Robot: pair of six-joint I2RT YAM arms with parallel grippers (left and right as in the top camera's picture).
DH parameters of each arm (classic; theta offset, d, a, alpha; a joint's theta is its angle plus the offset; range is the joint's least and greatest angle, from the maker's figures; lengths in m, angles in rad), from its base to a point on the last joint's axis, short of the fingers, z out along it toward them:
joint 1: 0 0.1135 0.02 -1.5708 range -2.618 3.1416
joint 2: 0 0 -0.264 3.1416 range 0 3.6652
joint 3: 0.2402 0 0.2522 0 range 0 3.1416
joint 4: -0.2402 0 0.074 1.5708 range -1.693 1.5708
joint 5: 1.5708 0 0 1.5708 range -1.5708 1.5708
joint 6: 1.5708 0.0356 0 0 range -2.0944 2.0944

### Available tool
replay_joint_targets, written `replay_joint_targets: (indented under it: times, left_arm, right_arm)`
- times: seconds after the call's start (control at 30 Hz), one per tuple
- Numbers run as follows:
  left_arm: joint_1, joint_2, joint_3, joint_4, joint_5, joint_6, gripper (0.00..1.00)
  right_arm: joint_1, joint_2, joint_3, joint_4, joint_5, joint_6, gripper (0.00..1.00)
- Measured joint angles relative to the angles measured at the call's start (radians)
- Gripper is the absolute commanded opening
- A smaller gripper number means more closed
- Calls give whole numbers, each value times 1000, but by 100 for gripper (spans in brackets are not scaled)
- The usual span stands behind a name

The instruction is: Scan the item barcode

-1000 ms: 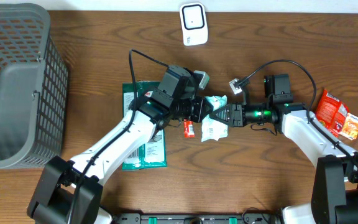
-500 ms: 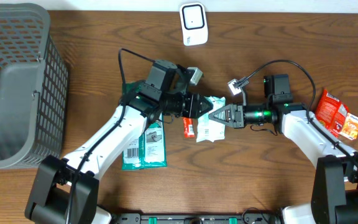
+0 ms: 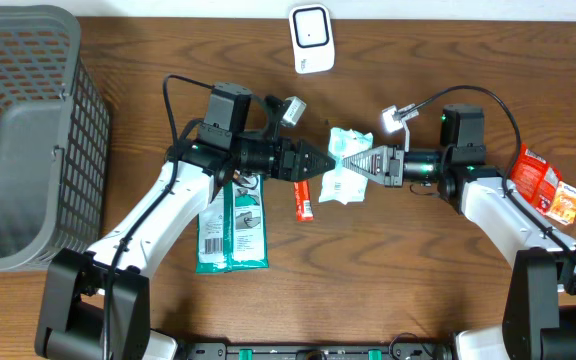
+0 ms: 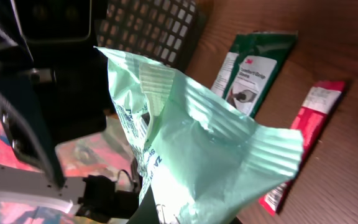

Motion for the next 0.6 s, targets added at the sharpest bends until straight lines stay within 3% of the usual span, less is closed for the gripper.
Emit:
replay_joint_targets:
  times: [0.1, 0.3, 0.53, 0.6]
  left_arm:
    - [-20, 0, 0, 0, 47, 51, 65]
    - [-47, 0, 0, -15, -5, 73, 65]
    - [-83, 0, 0, -14, -63, 81, 29]
    - [-87, 0, 0, -16, -82, 85, 20]
  right_arm:
    - [2, 0, 0, 72, -6, 100, 1]
    - [2, 0, -3, 204, -32, 247, 1]
    - [8, 0, -3, 206, -43, 283, 1]
    - [11, 0, -3, 210, -48, 285, 9]
